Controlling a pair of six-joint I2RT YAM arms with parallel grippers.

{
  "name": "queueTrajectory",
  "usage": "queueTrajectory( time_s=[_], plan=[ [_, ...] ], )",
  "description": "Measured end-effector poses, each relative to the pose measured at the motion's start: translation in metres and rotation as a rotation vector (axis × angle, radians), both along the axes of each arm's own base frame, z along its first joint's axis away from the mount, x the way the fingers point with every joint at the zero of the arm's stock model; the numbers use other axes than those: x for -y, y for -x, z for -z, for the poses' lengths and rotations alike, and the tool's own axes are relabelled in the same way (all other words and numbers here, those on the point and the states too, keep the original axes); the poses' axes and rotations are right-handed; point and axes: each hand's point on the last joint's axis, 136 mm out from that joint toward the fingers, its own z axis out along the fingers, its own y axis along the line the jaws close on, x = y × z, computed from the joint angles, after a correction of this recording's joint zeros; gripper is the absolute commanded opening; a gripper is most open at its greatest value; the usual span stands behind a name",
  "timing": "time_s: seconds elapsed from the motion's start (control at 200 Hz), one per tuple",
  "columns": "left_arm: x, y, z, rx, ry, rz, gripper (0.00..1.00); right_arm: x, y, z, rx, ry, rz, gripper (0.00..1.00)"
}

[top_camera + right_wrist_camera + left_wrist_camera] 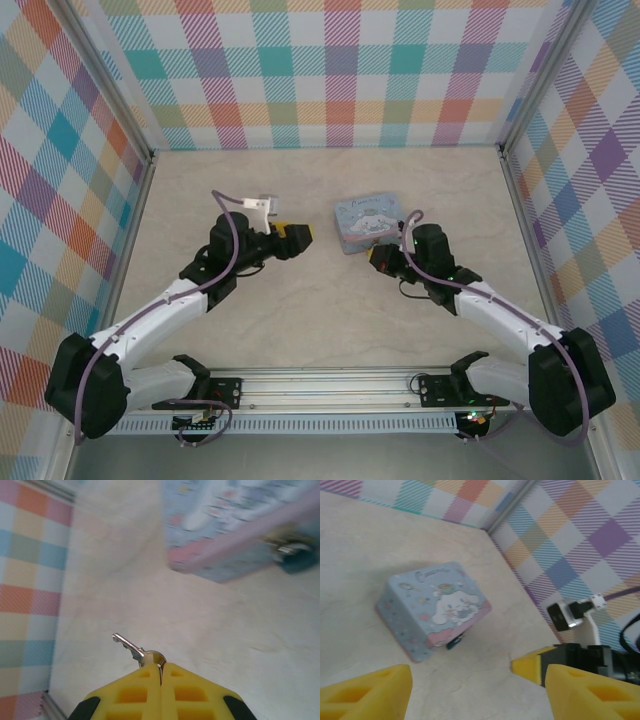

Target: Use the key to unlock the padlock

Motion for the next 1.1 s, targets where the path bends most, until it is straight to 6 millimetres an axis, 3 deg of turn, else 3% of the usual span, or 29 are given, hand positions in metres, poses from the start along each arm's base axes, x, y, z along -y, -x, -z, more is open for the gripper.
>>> queueTrajectory(
  time_s=[0.185,0.375,0.59,1.04,1.1],
  plan=[
    [0.034,0.005,-0.020,0.018,0.032,0.109,0.62,-0.037,-0.010,-0.043,0.138,-0.114,-0.102,0.00],
    [0.050,0.005,-0.014,-0.002,0.033,0.140,0.52,-0.054,-0.009,-0.076,0.234,-0.185,-0.161,0.00],
    [0.055,-0.002,0.002,-0.052,0.031,0.121,0.40,-0.064,-0.004,-0.074,0.216,-0.205,-0.192,0.00],
    [0.055,-0.006,0.000,-0.044,0.033,0.107,0.00,-0.068,0.001,-0.074,0.203,-0.213,-0.212,0.00],
    [0.054,-0.006,-0.001,-0.040,0.030,0.103,0.00,-0.068,0.001,-0.074,0.203,-0.213,-0.213,0.07]
  ],
)
